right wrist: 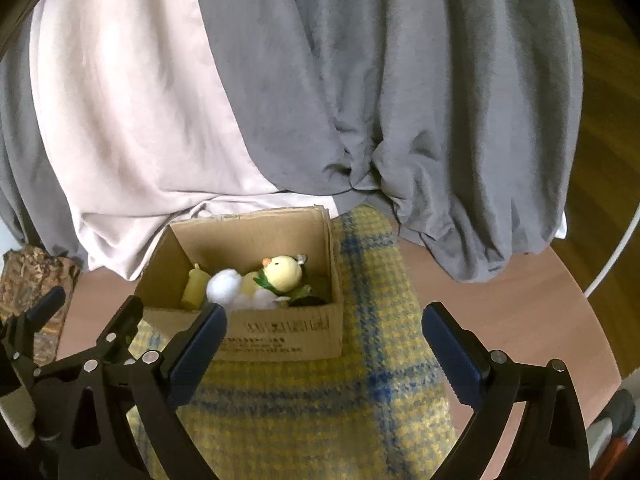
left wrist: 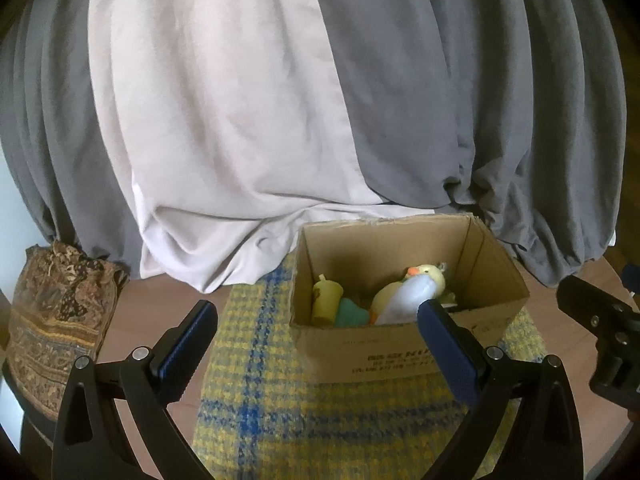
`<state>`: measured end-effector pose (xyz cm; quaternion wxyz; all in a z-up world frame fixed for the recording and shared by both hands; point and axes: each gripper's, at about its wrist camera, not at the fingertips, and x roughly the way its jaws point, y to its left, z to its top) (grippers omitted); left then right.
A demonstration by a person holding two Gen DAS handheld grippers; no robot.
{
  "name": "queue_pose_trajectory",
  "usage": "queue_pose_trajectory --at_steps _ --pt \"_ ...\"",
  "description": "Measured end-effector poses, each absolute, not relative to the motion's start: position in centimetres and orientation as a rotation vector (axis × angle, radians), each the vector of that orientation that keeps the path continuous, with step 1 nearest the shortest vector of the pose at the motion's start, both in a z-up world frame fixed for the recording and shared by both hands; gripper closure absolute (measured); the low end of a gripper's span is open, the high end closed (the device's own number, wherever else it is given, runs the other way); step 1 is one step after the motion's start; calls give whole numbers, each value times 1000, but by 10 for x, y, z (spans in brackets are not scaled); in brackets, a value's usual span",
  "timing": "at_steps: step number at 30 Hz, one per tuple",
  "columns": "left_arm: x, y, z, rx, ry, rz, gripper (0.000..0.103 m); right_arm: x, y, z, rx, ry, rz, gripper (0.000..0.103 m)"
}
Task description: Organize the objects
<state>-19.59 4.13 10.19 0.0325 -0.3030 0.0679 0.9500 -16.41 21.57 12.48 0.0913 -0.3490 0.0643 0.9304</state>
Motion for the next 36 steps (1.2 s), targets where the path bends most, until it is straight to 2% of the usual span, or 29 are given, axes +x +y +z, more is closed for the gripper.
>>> queue_pose_trajectory --at_steps 36 --pt "-61 22 49 -1036 167 2894 1 -24 204 82 -1037 212 2720 4"
